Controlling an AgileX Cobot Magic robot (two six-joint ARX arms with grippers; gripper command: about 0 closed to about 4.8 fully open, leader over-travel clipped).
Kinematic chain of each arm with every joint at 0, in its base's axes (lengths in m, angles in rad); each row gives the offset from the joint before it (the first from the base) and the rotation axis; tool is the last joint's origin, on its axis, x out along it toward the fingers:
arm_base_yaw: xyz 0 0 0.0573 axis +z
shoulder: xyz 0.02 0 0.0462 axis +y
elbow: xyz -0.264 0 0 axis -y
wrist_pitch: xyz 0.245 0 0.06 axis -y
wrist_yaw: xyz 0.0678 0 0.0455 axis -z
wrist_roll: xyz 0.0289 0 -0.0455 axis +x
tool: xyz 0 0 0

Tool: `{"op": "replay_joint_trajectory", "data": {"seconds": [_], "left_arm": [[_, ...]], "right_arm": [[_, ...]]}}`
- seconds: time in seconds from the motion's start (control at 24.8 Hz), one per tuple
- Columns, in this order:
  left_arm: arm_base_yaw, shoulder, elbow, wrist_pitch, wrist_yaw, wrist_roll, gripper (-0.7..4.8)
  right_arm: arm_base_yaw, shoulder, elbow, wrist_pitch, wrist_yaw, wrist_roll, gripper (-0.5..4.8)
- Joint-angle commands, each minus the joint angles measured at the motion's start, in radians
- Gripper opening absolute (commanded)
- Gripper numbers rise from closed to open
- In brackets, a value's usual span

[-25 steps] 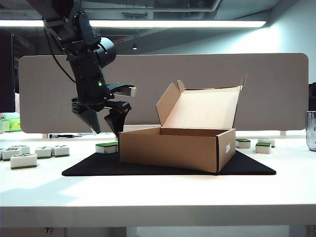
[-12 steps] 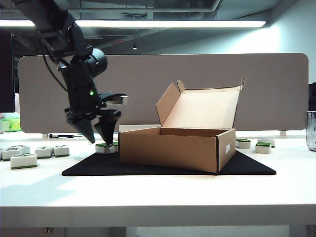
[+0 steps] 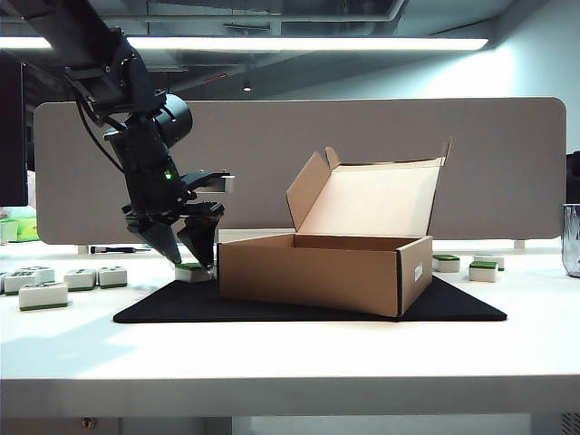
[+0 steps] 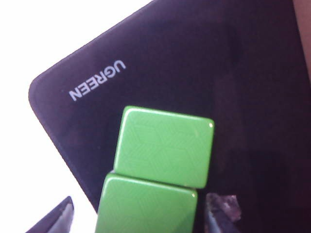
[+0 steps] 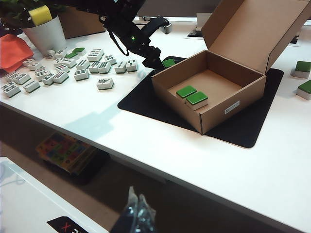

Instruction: Pick up four mahjong tiles and put them into the paper box.

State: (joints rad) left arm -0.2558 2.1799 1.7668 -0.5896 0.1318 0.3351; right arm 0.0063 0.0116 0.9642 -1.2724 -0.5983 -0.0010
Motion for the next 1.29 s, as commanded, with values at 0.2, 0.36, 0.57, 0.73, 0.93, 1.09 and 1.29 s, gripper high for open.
{"op": "replay_joint_trajectory", "data": {"seconds": [0.2, 0.36, 0.57, 0.73, 0.93, 1.09, 1.29], "left_arm": [[0.001, 0.034, -0.001, -0.012, 0.008, -0.089, 3.39], [0.001, 0.033, -0.001, -0.019, 0.008, -0.089, 2.61], [-0.006, 0.030, 0.000, -0.019, 0.008, -0.089, 2.36], [-0.023, -0.036, 0.001, -0.023, 0.002, -0.147, 2.36], [-0.039, -0.129, 0.001, -0.018, 0.016, -0.227, 2.36], [-0.117, -0.194, 0.001, 0.011, 0.098, -0.323, 2.36], [-0.239, -0.175, 0.000, 0.008, 0.089, -0.324, 2.36]], "right_arm": [[0.001, -0.012, 0.002, 0.012, -0.004, 0.000, -0.01], [0.001, -0.012, 0.002, 0.012, -0.003, 0.000, -0.01], [0.001, -0.012, 0.002, 0.012, -0.004, 0.000, -0.01], [0.001, -0.012, 0.002, 0.012, -0.004, 0.000, -0.01], [0.001, -0.012, 0.002, 0.012, -0.003, 0.000, -0.01], [0.001, -0.012, 0.002, 0.012, -0.003, 0.000, -0.01], [0.001, -0.012, 0.002, 0.012, -0.003, 0.000, -0.01]]}}
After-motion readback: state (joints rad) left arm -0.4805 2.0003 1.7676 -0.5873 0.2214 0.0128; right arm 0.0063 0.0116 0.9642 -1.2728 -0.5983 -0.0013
